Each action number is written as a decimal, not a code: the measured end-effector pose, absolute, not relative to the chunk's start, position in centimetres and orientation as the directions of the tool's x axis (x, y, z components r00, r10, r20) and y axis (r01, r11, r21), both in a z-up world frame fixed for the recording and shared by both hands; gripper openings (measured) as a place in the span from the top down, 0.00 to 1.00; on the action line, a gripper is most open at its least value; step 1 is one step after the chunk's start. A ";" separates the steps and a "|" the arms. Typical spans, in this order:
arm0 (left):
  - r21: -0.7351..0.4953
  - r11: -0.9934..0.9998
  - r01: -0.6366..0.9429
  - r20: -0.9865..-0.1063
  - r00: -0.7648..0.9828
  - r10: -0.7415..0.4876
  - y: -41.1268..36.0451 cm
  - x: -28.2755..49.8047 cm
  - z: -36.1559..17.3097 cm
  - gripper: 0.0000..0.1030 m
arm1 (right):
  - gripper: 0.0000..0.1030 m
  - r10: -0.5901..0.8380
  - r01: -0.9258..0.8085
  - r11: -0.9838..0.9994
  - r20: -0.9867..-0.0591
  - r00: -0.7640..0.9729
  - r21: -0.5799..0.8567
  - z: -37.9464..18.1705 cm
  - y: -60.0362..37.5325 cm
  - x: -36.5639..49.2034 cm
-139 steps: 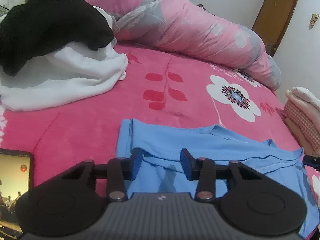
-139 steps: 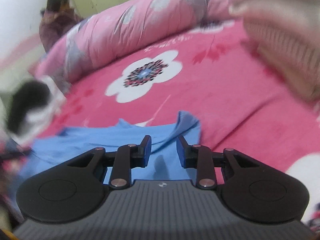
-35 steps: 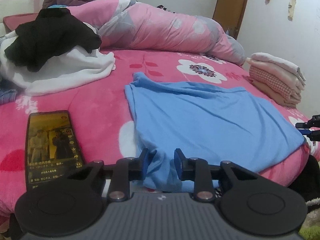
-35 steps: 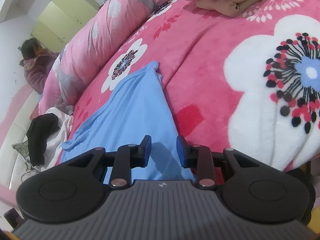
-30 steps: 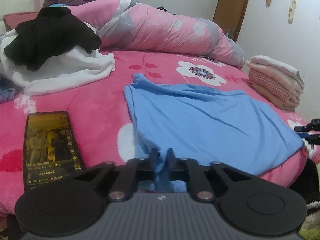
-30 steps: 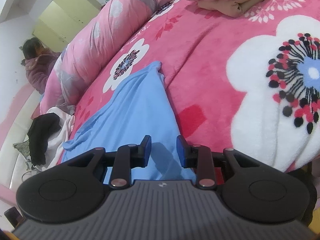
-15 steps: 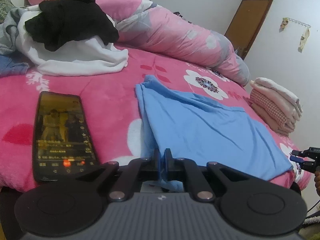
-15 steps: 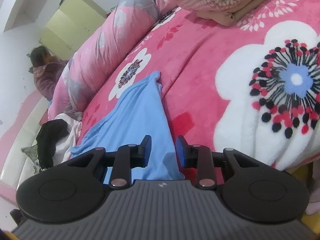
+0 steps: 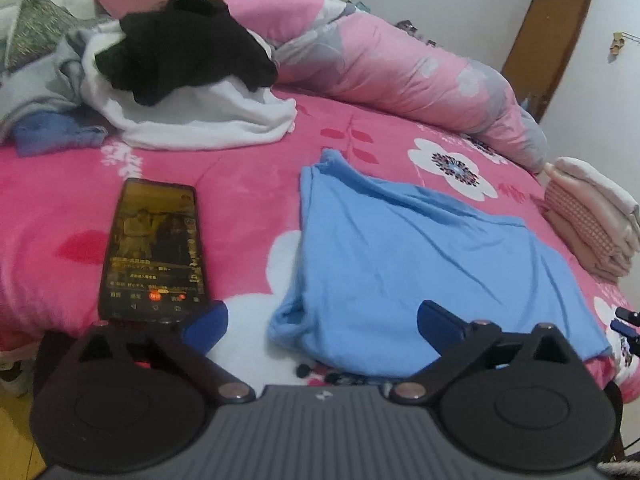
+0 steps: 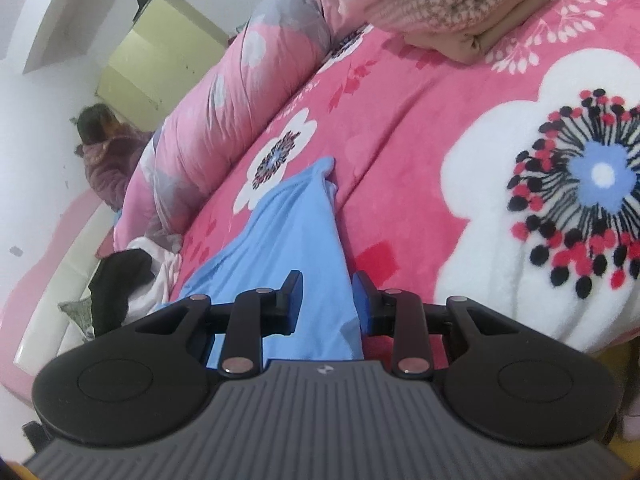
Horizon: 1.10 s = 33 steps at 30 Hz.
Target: Fold clothes
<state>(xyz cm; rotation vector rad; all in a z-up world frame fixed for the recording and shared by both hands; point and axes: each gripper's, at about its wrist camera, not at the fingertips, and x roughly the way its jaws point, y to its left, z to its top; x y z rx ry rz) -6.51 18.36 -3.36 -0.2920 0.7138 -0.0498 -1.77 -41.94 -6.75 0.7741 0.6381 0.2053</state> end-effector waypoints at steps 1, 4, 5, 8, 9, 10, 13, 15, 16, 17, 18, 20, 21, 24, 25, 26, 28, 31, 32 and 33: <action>-0.281 0.958 -0.058 -0.639 0.756 -0.142 17.7 -6.7 -3.1 0.00 | 0.74 0.395 0.059 0.703 -0.459 0.796 0.708 -6.8 -41.9 -1.8; -0.273 0.960 -0.064 -0.652 0.746 -0.136 16.1 -6.9 -2.6 0.00 | 0.74 0.386 0.080 0.696 -0.466 0.796 0.713 -7.2 -41.8 -1.7; -0.256 0.964 -0.073 -0.665 0.737 -0.121 15.4 -6.9 -2.6 0.00 | 0.74 0.384 0.087 0.694 -0.470 0.795 0.715 -7.2 -41.7 -1.6; -0.169 0.982 -0.085 -0.697 0.715 -0.058 13.7 -6.8 -2.7 0.00 | 0.74 0.384 0.091 0.694 -0.473 0.793 0.715 -7.2 -41.2 -1.6; -0.142 0.987 -0.080 -0.702 0.711 -0.044 13.3 -6.8 -2.7 0.00 | 0.73 0.383 0.090 0.696 -0.474 0.793 0.713 -7.1 -41.1 -1.6; -0.115 0.990 -0.075 -0.707 0.706 -0.028 12.9 -6.7 -2.8 0.00 | 0.73 0.383 0.087 0.698 -0.473 0.794 0.711 -7.0 -40.9 -1.6; -0.047 0.997 -0.059 -0.744 0.668 0.005 12.0 -6.1 -3.1 0.01 | 0.72 0.378 0.087 0.699 -0.469 0.798 0.710 -6.7 -40.9 -1.8; 0.012 0.998 -0.065 -0.775 0.630 0.051 11.4 -5.6 -3.4 0.01 | 0.71 0.374 0.087 0.699 -0.467 0.801 0.710 -6.6 -40.9 -1.9; 0.045 0.997 -0.064 -0.779 0.622 0.075 11.1 -5.4 -3.5 0.04 | 0.71 0.373 0.087 0.699 -0.466 0.803 0.710 -6.5 -40.9 -1.9; 0.071 0.995 -0.063 -0.768 0.633 0.095 10.9 -5.6 -3.4 0.06 | 0.71 0.371 0.087 0.699 -0.465 0.804 0.709 -6.4 -40.9 -2.0; 0.096 0.993 -0.063 -0.747 0.655 0.114 10.6 -6.0 -3.2 0.06 | 0.71 0.369 0.087 0.700 -0.463 0.806 0.709 -6.3 -40.9 -2.0; 0.149 0.986 -0.072 -0.694 0.703 0.156 9.9 -6.7 -2.7 0.06 | 0.70 0.366 0.087 0.700 -0.461 0.808 0.709 -6.2 -40.9 -2.1; 0.172 0.981 -0.086 -0.668 0.722 0.180 9.5 -7.1 -2.5 0.05 | 0.70 0.365 0.089 0.699 -0.461 0.809 0.710 -6.2 -40.9 -2.2; 0.189 0.976 -0.110 -0.626 0.752 0.206 8.8 -7.8 -1.9 0.02 | 0.70 0.362 0.093 0.694 -0.458 0.812 0.714 -6.2 -41.1 -2.2; 0.179 0.978 -0.107 -0.624 0.756 0.197 8.8 -7.9 -1.8 0.00 | 0.70 0.363 0.093 0.692 -0.456 0.813 0.716 -6.2 -41.1 -2.1; 0.178 0.978 -0.105 -0.622 0.758 0.195 8.7 -8.0 -1.7 0.00 | 0.69 0.363 0.093 0.690 -0.455 0.813 0.718 -6.2 -41.2 -2.1; 0.184 0.977 -0.108 -0.614 0.763 0.200 8.5 -8.1 -1.4 0.00 | 0.69 0.363 0.093 0.689 -0.454 0.814 0.719 -6.2 -41.2 -2.1; 0.158 0.981 -0.109 -0.607 0.773 0.184 8.8 -8.2 -1.2 0.00 | 0.69 0.362 0.094 0.688 -0.452 0.815 0.720 -6.2 -41.1 -2.1; 0.140 0.984 -0.108 -0.611 0.773 0.172 9.0 -8.1 -1.2 0.00 | 0.69 0.361 0.095 0.687 -0.452 0.816 0.720 -6.3 -41.2 -2.1; 0.125 0.986 -0.107 -0.616 0.771 0.162 9.1 -8.0 -1.3 0.00 | 0.69 0.360 0.097 0.686 -0.452 0.816 0.721 -6.3 -41.2 -2.1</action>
